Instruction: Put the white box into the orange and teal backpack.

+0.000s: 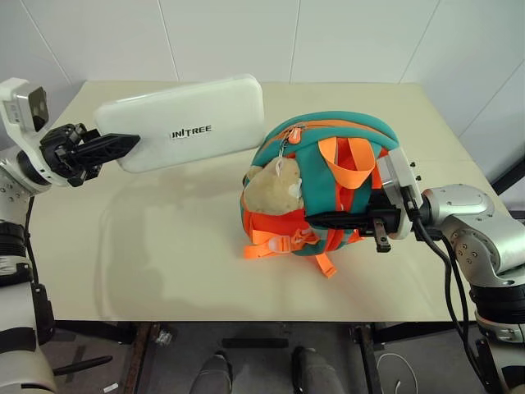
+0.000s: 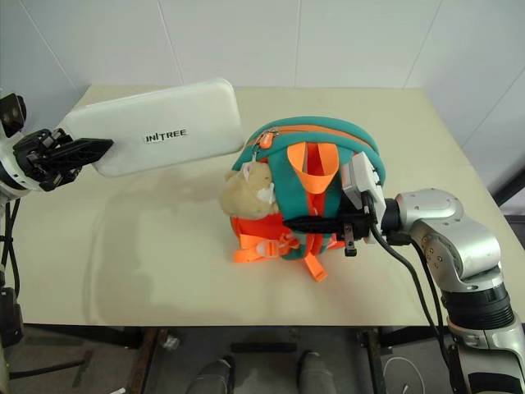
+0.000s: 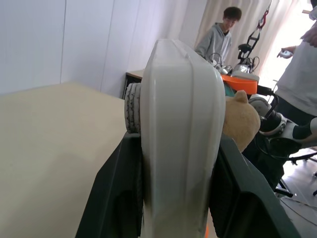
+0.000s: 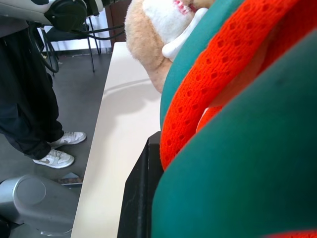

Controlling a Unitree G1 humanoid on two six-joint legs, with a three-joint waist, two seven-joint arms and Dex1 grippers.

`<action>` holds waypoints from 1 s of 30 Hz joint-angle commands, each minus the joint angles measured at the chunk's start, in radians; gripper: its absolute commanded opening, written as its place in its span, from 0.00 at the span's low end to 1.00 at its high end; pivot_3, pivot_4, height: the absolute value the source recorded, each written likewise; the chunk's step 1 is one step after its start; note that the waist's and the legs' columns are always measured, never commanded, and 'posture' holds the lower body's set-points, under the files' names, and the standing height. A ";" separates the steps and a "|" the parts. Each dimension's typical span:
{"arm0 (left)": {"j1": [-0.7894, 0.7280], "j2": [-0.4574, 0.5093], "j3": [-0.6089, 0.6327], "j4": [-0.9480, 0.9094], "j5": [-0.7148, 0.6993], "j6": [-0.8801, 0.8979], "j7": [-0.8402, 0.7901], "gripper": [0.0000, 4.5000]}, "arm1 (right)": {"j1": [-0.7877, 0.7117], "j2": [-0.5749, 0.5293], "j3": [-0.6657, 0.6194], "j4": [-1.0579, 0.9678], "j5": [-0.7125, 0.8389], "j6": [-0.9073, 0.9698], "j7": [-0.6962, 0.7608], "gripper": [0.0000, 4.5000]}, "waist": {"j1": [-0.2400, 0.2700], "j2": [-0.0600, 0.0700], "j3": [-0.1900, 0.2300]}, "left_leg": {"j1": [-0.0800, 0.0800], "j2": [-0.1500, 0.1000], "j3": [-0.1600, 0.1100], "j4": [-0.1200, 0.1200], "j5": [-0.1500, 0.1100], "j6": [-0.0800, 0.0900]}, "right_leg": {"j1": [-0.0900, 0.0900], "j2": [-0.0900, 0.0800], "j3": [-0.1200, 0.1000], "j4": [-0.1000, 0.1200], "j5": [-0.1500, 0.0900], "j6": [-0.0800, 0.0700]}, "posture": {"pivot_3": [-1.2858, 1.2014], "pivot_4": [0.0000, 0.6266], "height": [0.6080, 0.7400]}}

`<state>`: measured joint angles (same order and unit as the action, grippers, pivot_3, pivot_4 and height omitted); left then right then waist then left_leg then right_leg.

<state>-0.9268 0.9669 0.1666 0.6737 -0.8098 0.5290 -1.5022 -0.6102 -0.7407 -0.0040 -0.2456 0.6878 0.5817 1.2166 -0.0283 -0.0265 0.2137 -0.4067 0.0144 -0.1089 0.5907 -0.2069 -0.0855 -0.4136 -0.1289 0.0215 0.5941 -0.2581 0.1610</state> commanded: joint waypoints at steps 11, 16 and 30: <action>0.098 0.020 0.042 -0.170 -0.074 0.064 -0.112 0.29 | -0.026 -0.001 -0.013 -0.001 0.006 -0.013 0.023 0.00 | 0.000 0.000 0.000 | 0.000 0.000 0.000 0.000 0.000 0.000 | 0.000 0.000 0.000 0.000 0.000 0.000 | 0.52 0.24 1.00; 0.110 0.024 -0.024 -0.182 -0.022 -0.001 -0.112 0.29 | -0.027 0.001 -0.012 -0.001 0.004 -0.014 0.021 0.00 | 0.000 0.000 0.000 | 0.000 0.000 0.000 0.000 0.000 0.000 | 0.000 0.000 0.000 0.000 0.000 0.000 | 0.52 0.24 1.00; -0.078 -0.031 -0.199 -0.158 0.189 -0.155 -0.099 0.29 | -0.025 0.011 -0.005 -0.001 -0.012 -0.023 0.017 0.00 | 0.002 0.000 0.000 | 0.000 0.000 0.000 0.000 0.000 0.000 | 0.000 0.000 0.000 0.000 0.000 0.000 | 0.52 0.24 1.00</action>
<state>-0.9734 0.9341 -0.0353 0.5272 -0.6446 0.3915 -1.5022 -0.6152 -0.7317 -0.0022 -0.2297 0.6713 0.5776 1.2333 -0.0267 -0.0265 0.2137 -0.4068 0.0144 -0.1089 0.5908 -0.2069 -0.0854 -0.4135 -0.1285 0.0218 0.5939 -0.2582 0.1609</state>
